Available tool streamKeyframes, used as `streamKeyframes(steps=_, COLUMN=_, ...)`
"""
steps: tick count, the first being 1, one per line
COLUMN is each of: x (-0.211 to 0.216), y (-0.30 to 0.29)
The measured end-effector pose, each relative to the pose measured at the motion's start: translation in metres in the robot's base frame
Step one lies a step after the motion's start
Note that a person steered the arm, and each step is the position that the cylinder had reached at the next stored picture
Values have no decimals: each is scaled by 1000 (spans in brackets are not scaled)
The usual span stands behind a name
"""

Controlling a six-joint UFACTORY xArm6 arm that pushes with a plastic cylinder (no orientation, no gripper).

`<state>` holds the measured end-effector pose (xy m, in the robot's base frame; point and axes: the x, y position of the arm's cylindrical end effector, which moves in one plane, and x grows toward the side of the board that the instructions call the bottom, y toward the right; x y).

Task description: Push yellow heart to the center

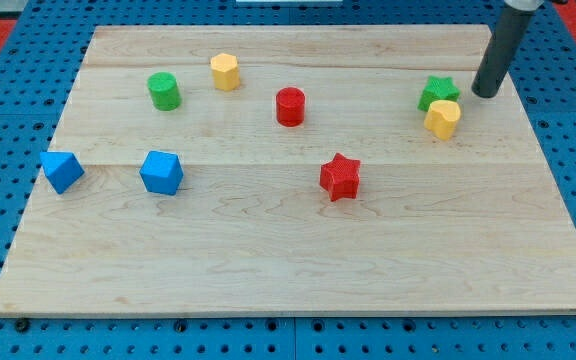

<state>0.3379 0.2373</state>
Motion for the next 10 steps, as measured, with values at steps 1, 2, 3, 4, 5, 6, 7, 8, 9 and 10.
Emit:
streamKeyframes(steps=1, x=28, y=-4)
streamKeyframes(steps=2, x=37, y=-48)
streamKeyframes(steps=3, x=40, y=-99)
streamKeyframes(steps=4, x=40, y=-123)
streamKeyframes(steps=5, x=41, y=-131)
streamKeyframes(steps=6, x=57, y=-88)
streamKeyframes(steps=7, x=62, y=-112)
streamKeyframes(steps=8, x=62, y=-160)
streamKeyframes(steps=9, x=62, y=-181)
streamKeyframes(steps=10, x=61, y=-181)
